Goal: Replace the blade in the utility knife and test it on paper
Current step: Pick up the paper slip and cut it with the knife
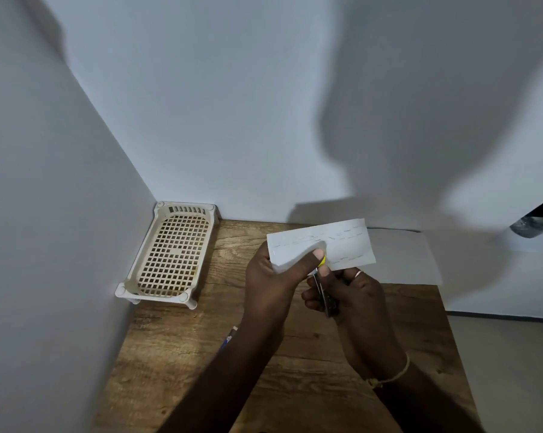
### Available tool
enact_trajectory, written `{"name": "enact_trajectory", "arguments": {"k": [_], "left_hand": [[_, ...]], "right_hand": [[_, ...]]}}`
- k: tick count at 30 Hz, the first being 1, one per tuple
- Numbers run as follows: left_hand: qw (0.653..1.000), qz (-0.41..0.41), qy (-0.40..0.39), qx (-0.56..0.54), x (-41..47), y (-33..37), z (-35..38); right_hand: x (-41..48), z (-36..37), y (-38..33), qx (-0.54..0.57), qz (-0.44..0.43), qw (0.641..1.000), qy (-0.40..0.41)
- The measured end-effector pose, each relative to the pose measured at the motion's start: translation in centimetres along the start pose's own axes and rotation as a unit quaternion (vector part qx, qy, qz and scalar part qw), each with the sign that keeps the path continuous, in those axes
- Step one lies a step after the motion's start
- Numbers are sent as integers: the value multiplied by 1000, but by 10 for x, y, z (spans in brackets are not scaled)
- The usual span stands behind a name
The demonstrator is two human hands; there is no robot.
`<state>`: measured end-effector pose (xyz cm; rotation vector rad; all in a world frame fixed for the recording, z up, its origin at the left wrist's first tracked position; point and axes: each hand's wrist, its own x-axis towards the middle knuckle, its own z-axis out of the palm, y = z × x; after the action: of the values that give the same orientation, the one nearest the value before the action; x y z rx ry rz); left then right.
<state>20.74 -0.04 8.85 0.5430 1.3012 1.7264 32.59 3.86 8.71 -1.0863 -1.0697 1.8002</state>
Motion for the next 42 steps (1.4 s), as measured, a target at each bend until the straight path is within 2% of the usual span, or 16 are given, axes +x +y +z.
{"name": "enact_trajectory", "arguments": {"k": [10, 17, 24, 31, 35, 39, 42], "left_hand": [[1000, 15, 6, -24, -1, -2, 3], [999, 13, 39, 23, 2, -18, -2], [999, 25, -33, 14, 7, -19, -12], [1000, -11, 0, -4, 8, -25, -16], [999, -16, 32, -4, 8, -31, -16], [999, -14, 42, 4, 8, -35, -16], [999, -20, 44, 2, 8, -36, -18]], "right_hand": [[-2, -1, 7, -54, -52, 997, 8], [4, -7, 15, -77, -21, 997, -1], [11, -12, 15, -35, -4, 998, -46], [11, -14, 28, -69, -39, 997, -9], [11, -13, 36, -172, -93, 978, 69], [9, -15, 45, -239, -138, 958, 79], [10, -18, 48, -302, -192, 929, 94]]}}
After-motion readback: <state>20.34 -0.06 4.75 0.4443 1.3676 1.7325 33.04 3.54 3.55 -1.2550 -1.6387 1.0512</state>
